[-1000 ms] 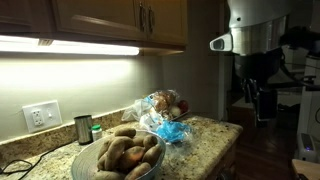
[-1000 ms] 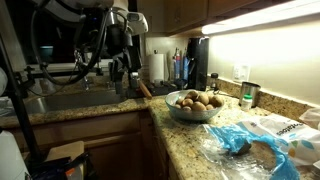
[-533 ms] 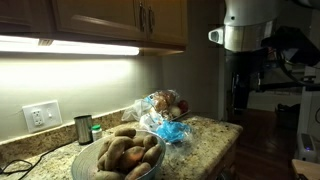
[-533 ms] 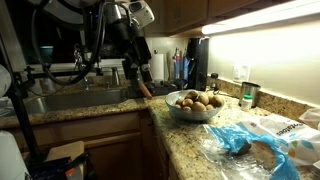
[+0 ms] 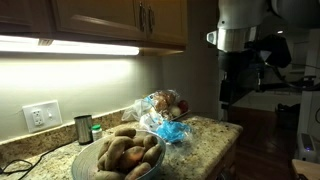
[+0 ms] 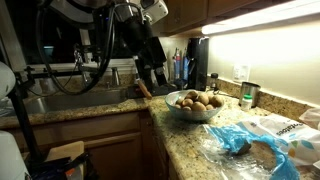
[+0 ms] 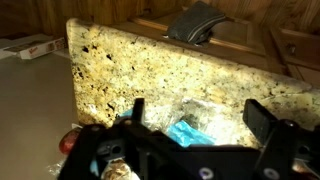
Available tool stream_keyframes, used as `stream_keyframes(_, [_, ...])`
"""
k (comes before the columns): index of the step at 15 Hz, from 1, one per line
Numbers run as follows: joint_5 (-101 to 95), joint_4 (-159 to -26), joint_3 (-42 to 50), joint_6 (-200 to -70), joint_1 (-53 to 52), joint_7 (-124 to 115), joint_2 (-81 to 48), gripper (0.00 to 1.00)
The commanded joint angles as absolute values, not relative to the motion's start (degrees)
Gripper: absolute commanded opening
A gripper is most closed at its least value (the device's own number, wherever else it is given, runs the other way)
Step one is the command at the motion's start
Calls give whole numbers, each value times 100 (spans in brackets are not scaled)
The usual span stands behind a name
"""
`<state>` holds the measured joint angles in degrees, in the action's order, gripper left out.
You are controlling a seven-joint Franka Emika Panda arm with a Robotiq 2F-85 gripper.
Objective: Pick the potato from the plastic bag and put it in the glass bowl
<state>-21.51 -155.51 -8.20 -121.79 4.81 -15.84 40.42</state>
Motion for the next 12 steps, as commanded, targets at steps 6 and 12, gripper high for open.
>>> stream_keyframes(6, [-2142, -15261, -374, -12553, 789, -1303, 3538, 100])
stream_keyframes(12, [-2274, -15194, -439, -12659, 867, -1431, 3269, 100])
